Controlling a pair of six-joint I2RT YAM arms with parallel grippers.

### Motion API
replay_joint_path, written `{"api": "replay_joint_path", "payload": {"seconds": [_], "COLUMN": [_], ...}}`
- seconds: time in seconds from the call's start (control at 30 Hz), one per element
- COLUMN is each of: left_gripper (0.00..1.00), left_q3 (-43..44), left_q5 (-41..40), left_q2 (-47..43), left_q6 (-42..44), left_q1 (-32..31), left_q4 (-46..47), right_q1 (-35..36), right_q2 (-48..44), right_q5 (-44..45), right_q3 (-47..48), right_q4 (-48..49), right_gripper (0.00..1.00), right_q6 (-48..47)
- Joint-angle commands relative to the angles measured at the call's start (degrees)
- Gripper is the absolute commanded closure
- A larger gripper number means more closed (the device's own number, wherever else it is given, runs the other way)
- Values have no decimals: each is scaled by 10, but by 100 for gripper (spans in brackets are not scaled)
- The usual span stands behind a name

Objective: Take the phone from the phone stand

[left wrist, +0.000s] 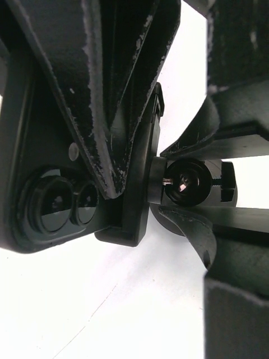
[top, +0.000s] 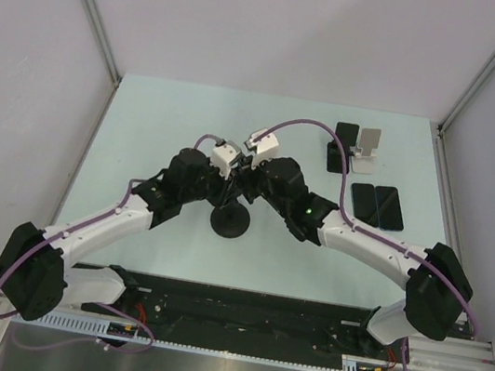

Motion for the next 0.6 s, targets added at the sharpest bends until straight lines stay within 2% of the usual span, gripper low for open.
{"api": "replay_joint_path", "payload": {"seconds": [0.0,0.03,0.13,0.27,0.4,0.57], "left_gripper": [100,100,100,100,99,99], "left_q3": [7,11,13,16,9,-11], "left_q5": [-145,-180,-214,-226,-226,-221], "left_q2": [-7,-6,-6,-1,-7,-31], "left_q6": [-34,-46,-67,-80,-100,-131], "left_q1": [5,6,16,26,26,20], "left_q4": [-40,-55,-71,-84,-87,-86], "right_q1": [23,35,49,53,49,44], "right_q2": [-47,-51,-67,-84,-89,-86], "right_q5": [11,15,30,54,162,231], "right_q3": [0,0,-1,-5,-7,-7], "right_q4": [-69,-102,-143,-169,-173,-184], "right_gripper": [100,100,100,100,100,100], "right_q6": [-7,-8,-19,-15,18,78]}}
